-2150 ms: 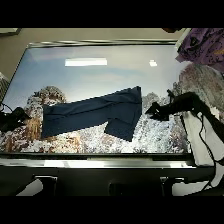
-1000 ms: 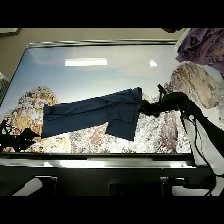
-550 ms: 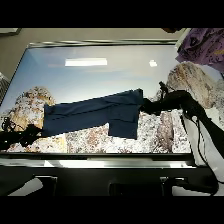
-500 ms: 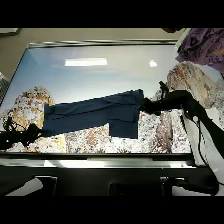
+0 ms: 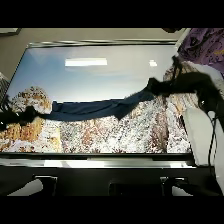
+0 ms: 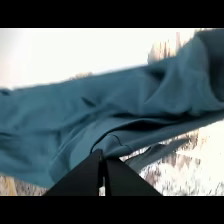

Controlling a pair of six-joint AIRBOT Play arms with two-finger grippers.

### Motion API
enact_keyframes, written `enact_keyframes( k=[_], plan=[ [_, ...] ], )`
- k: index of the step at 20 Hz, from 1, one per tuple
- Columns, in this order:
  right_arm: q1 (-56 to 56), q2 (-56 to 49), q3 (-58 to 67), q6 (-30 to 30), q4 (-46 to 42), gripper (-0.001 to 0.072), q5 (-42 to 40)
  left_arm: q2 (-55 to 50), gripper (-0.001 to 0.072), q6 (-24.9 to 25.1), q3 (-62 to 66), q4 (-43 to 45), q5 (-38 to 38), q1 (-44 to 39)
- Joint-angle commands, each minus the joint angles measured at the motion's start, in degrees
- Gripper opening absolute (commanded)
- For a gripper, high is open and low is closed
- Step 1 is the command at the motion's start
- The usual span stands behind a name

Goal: Fold the clothes and pants, and hang the long-sleeved shirts on hangers.

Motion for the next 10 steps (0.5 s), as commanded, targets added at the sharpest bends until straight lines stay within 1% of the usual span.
enact_keyframes(
  k=[1, 3, 6, 8, 10],
  plan=[
    [0.0, 0.6, 17.2, 6.4, -9.4, 0.0024, -2.1, 2.7, 0.0012, -4.7, 20.5, -3.0, -3.3, -4.2],
    [0.0, 0.9, 29.0, 8.4, -13.6, 0.0025, -8.4, 4.7, 0.0012, -9.6, 34.9, -0.4, -3.3, -5.0],
    [0.0, 4.8, 40.9, 9.0, -17.2, 0.0025, -17.2, 9.9, 0.0012, -18.3, 51.7, 9.7, -3.3, -5.0],
    [0.0, 11.1, 41.9, 9.0, -17.6, 0.0025, -20.7, 15.2, 0.0012, -22.5, 56.8, 17.0, -4.5, -5.0],
    [0.0, 18.2, 41.9, 9.1, -18.0, 0.0025, -23.7, 21.3, 0.0012, -24.8, 57.6, 23.2, -7.3, -5.0]
  ],
)
